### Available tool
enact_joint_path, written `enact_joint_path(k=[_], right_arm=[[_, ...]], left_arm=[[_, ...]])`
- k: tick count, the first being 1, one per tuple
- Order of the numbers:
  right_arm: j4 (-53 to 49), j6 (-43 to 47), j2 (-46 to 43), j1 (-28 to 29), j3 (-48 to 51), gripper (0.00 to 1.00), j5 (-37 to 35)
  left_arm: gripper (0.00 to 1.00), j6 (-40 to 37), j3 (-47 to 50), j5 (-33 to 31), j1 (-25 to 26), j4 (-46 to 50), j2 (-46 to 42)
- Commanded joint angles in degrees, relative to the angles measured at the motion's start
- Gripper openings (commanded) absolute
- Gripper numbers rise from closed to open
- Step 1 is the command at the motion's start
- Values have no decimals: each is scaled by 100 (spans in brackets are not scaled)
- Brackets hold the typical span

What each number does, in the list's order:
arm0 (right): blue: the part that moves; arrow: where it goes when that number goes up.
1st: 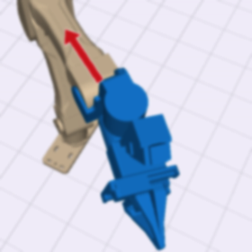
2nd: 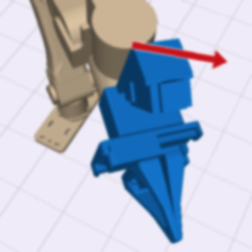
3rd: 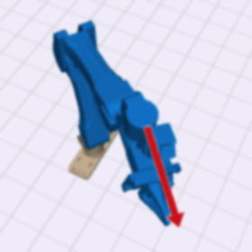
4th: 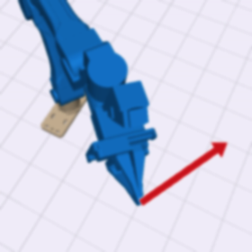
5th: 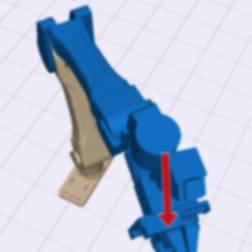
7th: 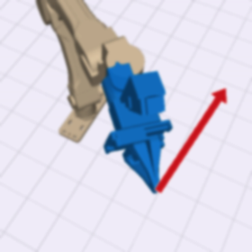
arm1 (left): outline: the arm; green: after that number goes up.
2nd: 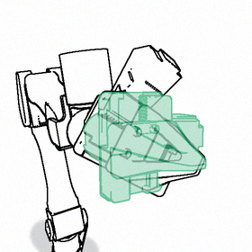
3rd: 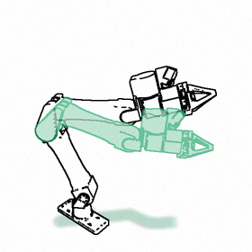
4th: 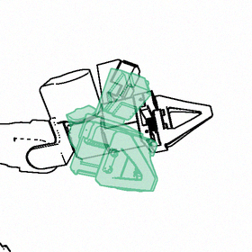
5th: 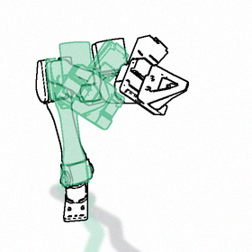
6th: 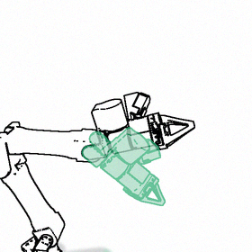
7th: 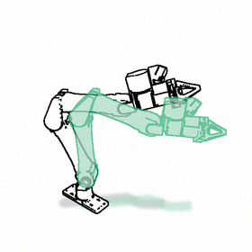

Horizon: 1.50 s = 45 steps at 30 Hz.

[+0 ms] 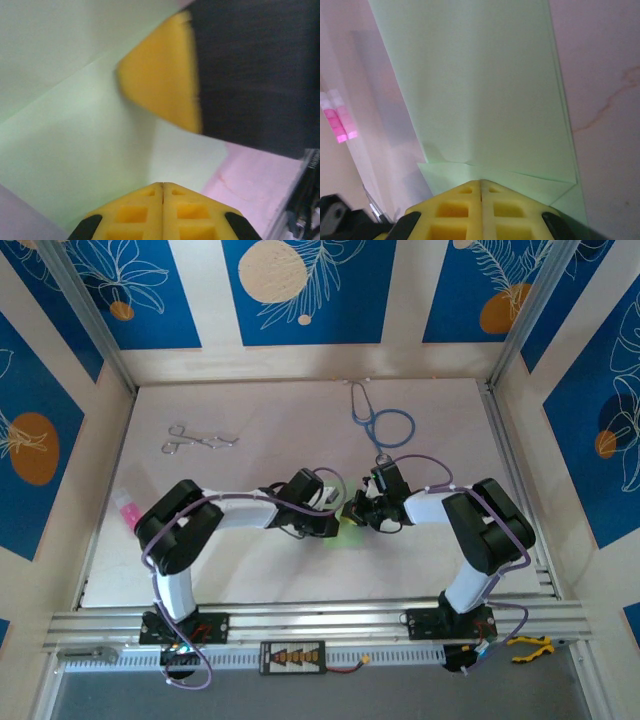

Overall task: Fold a paper plane with a square sheet of paper (pick it up from the middle)
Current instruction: Fold the triangle a second time at the center of the table.

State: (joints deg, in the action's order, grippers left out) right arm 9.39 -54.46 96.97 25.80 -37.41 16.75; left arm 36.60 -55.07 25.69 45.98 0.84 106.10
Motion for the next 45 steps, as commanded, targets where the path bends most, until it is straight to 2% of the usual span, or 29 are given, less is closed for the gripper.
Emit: enact_joint_path(k=[1, 12, 16, 21, 25, 35, 45], right_arm=[[-561, 98, 192, -5, 56, 0, -211], [-670, 534, -574, 55, -188, 3, 88], [-709, 531, -407, 294, -333, 3, 141], [-579, 239, 10, 481, -43, 2, -225], [-195, 116, 139, 150, 271, 1, -243], [-246, 357, -39, -552, 262, 1, -313], [-53, 296, -108, -998, 261, 2, -381]], left_arm=[[4, 144, 187, -235, -59, 58, 78], [0, 366, 772, -192, -49, -226, -19], [0, 330, 678, -196, -53, -176, 15], [0, 293, 612, -240, -52, -107, 9], [0, 289, 688, -240, -49, -151, -3], [0, 330, 778, -152, -51, -287, 33], [0, 324, 788, -75, -54, -323, 75]])
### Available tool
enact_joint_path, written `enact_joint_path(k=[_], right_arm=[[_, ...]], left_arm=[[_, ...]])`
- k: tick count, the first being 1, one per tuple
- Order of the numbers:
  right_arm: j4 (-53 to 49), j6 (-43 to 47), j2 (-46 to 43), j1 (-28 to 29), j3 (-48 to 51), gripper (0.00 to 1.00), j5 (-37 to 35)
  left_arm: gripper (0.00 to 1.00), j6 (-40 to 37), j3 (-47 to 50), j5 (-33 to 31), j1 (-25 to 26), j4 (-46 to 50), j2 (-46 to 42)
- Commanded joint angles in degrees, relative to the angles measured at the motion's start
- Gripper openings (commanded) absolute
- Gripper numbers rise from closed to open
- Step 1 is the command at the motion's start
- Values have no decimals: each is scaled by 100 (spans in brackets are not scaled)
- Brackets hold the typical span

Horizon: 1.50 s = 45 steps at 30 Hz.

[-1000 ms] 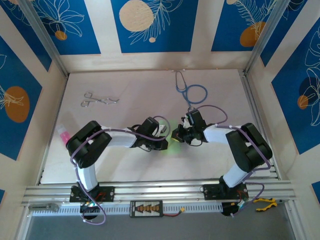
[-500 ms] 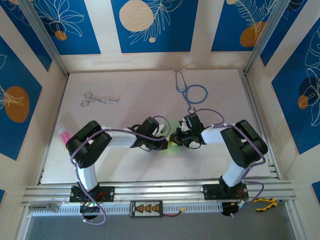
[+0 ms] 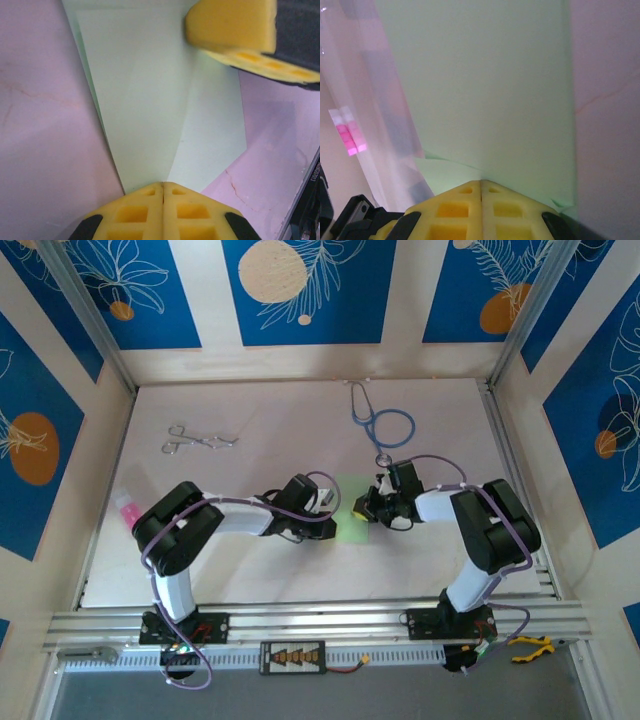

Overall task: Fold a paper plane with a square sheet of paper (pick it up from the middle)
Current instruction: Fold the triangle a second time at the center of the table.

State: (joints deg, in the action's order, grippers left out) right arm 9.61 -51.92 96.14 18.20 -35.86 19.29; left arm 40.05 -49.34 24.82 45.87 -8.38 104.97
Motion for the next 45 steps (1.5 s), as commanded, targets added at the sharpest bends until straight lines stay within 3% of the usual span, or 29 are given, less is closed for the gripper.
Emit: enact_joint_path(k=[1, 11, 16, 29, 38, 45], right_arm=[[-62, 46, -25, -255, 77, 2, -578], [-270, 263, 45, -162, 25, 1, -447], [-269, 325, 79, -134, -14, 1, -278], [-226, 443, 138, -98, -13, 2, 63], [-615, 684, -615, -100, -385, 6, 335], [-507, 349, -836, 241, -209, 7, 312]], left_arm=[[0, -16, 220, 22, -43, 601, 196], [0, -129, 29, 215, -42, 584, -284], [7, -315, -259, 196, -48, 531, -498], [11, -636, -1361, 172, -116, 1086, 759], [1, -84, -528, -92, -105, 748, 658], [0, 544, 14, -293, -74, 526, 378]])
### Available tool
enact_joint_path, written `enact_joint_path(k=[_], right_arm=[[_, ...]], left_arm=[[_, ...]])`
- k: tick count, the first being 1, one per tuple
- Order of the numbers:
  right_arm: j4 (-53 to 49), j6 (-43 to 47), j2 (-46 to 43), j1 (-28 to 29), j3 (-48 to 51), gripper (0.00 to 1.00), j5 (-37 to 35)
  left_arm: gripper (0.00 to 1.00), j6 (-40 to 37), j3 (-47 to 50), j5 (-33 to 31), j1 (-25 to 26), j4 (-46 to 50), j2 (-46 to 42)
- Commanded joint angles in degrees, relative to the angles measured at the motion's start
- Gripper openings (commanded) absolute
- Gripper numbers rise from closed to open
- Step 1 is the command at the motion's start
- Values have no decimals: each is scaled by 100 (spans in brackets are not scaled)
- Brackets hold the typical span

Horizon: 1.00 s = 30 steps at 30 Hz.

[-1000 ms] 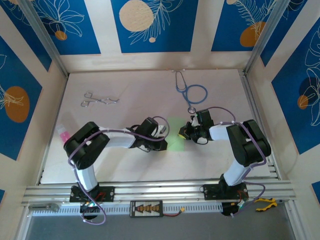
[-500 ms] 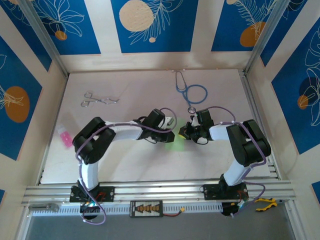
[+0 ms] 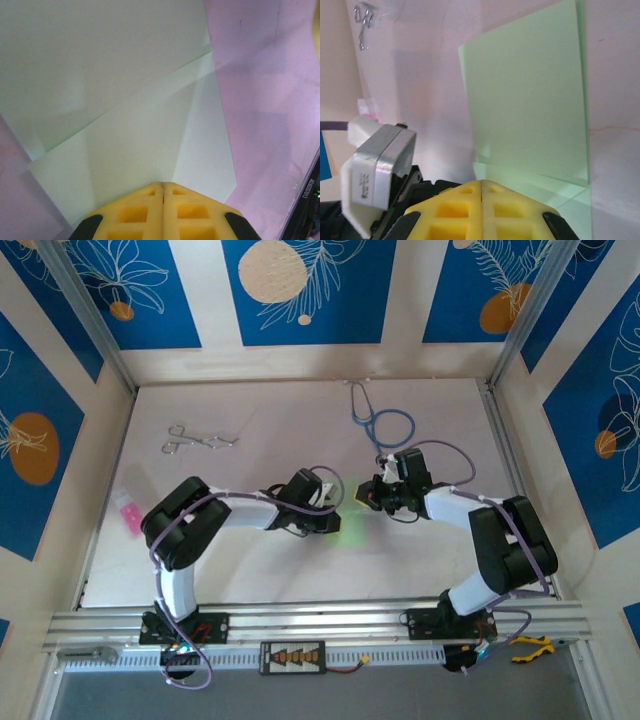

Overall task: Fold a paper plane with a square sheet of paper (pick it up from the middle)
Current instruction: Fold the triangle a second time at the center of the table.

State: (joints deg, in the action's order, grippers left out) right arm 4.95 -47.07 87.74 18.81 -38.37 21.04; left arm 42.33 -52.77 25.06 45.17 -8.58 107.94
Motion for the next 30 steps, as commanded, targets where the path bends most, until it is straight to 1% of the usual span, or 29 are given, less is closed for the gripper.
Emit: enact_joint_path(k=[1, 7, 10, 12, 16, 23, 27, 30], right_arm=[[-32, -168, 68, 269, 53, 7, 99], [257, -349, 559, 668, 117, 6, -5], [-11, -355, 714, 735, 123, 4, -510], [-49, -391, 783, 667, 231, 3, -729], [113, -388, 745, 339, 488, 2, -858], [247, -114, 787, -241, 327, 2, -679], [235, -114, 667, -324, 230, 3, -585], [301, -193, 388, -180, 276, 3, -522]], left_arm=[[0, 362, 396, -326, -3, 517, 44], [0, 487, 474, -335, 10, 480, -28], [0, 537, 505, -353, 17, 438, -45], [0, 558, 522, -335, 10, 401, -46], [0, 560, 564, -326, 15, 366, -54], [0, 545, 593, -230, 18, 295, -20], [0, 570, 645, -235, 19, 235, -49], [0, 572, 646, -209, 20, 200, -54]])
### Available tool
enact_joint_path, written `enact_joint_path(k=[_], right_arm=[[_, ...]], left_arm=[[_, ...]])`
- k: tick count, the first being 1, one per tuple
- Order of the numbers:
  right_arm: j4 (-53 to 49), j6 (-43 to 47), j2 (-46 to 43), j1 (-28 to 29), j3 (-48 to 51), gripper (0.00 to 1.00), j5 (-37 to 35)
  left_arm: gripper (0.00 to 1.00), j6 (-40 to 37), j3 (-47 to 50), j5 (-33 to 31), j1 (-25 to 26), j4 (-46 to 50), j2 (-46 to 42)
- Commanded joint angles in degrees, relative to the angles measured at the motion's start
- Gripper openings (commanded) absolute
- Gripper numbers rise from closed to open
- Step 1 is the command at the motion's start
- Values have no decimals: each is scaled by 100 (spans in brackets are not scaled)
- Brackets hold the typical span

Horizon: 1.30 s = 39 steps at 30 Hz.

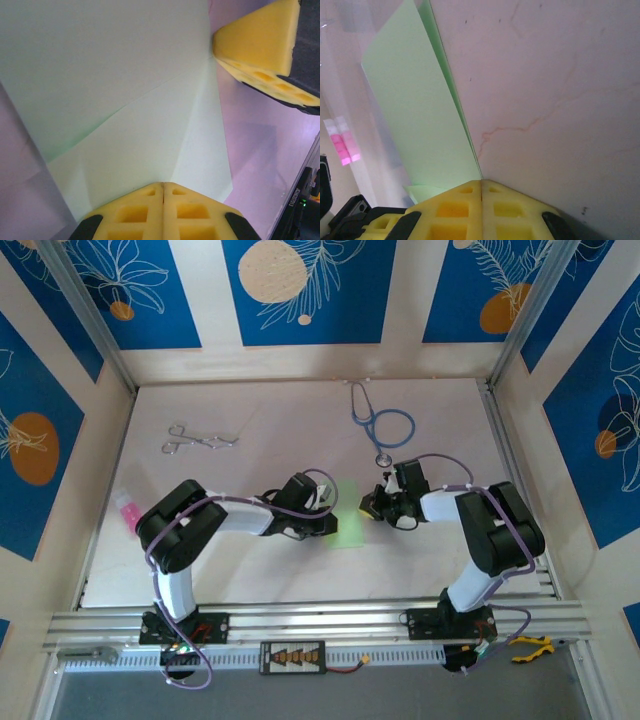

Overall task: Fold a paper plane with a square sheet of paper (pick it up from the middle)
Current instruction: Fold the triangle a second time at the center of the table.

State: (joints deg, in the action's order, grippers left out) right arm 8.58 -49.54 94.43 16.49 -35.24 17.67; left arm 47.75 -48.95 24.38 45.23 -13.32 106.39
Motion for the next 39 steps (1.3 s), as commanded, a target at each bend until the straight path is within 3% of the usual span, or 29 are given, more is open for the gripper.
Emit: enact_joint_path(k=[1, 11, 23, 32, 39], right_arm=[[-58, 33, -365, 134, -20, 3, -191], [-191, -90, -24, 776, -72, 3, -227], [-319, -240, 305, 671, 39, 0, -338], [-314, -240, 344, 690, 44, 0, -308], [-314, -245, 408, 703, 25, 0, -277]], left_arm=[[0, 41, 263, -134, 13, 658, 98], [0, 24, 250, -131, 18, 638, 60], [1, 95, -53, 215, 21, 243, -250], [4, 37, -426, 431, 54, 104, 217], [5, -11, -455, 276, 78, 610, 387]])
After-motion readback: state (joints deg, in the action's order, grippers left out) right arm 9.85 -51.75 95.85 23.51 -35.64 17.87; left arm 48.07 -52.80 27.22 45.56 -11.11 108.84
